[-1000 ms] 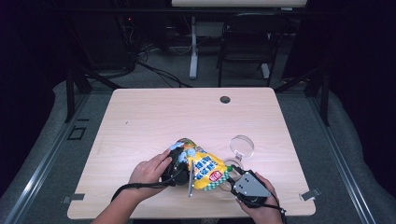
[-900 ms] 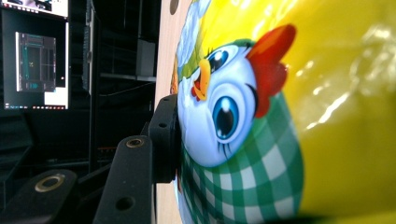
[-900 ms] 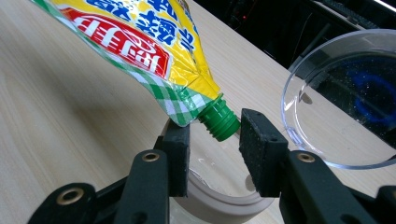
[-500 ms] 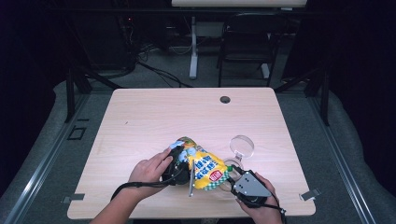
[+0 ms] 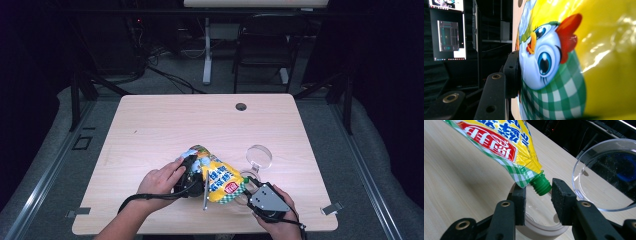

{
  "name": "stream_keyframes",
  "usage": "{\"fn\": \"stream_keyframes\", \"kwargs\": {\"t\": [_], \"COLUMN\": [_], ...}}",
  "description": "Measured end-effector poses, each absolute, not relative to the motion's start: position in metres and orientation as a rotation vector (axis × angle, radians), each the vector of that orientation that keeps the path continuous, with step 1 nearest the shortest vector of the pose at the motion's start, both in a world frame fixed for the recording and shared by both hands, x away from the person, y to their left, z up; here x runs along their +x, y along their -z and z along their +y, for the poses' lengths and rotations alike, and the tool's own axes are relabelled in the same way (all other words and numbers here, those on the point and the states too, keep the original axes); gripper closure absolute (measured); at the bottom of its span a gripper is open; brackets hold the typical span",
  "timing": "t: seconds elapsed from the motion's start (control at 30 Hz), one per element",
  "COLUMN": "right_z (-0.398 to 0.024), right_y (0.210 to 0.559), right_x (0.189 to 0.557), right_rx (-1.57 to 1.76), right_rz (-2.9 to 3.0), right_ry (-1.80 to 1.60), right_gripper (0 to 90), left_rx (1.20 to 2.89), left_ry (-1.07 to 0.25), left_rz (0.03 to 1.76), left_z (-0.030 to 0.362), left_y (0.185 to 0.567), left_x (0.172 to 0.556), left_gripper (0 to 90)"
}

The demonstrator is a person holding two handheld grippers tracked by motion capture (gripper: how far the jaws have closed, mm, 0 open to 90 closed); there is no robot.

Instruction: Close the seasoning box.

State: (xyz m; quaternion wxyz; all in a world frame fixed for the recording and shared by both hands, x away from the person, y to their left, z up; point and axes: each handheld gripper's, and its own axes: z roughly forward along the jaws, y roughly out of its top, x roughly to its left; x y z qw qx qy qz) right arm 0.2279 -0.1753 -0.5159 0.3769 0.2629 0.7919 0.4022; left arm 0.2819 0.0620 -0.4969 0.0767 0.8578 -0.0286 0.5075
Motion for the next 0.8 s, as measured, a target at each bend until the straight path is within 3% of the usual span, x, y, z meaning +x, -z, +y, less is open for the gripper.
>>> {"fn": "stream_keyframes", "kwargs": {"t": [0.8], "right_z": [-0.1723], "right_y": [0.5162], "right_x": [0.2264], "right_rx": [0.646], "right_rz": [2.024], "right_ry": [-1.002], "right_gripper": [65.9], "left_rx": [2.588], "left_ry": [-1.589], "left_rz": [-0.158], "left_z": [0.0587], "left_y": [0.4895], "left_x": [0.2804], "left_gripper": [59.0]}}
